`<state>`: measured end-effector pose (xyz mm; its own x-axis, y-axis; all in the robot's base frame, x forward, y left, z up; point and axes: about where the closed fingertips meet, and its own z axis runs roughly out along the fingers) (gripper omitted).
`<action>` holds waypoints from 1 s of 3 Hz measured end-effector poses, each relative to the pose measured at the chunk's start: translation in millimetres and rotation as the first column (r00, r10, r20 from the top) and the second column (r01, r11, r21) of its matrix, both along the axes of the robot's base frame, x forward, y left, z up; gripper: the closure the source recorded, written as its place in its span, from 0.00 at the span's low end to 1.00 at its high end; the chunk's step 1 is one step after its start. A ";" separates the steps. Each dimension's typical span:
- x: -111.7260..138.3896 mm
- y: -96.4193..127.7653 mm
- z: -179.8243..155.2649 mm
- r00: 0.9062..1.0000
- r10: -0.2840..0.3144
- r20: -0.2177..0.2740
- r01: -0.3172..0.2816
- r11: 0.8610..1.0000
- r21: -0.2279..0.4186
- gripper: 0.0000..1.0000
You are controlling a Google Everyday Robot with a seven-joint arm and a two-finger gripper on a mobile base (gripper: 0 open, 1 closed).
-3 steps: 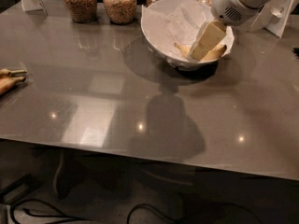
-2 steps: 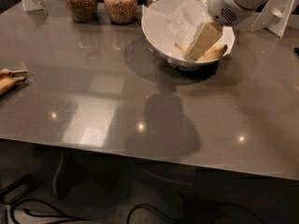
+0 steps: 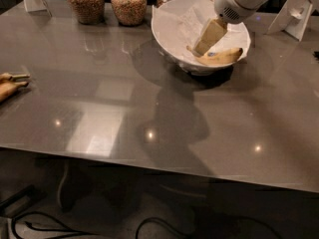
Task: Pick banana from white bowl
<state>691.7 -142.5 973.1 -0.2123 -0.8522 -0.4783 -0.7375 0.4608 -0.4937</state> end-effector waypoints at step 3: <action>28.3 -29.1 -45.1 0.986 -0.128 -0.105 0.126 0.992 -0.030 0.23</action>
Offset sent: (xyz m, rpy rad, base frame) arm 0.0390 -0.0314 -0.0413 -0.0305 0.0949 -0.1410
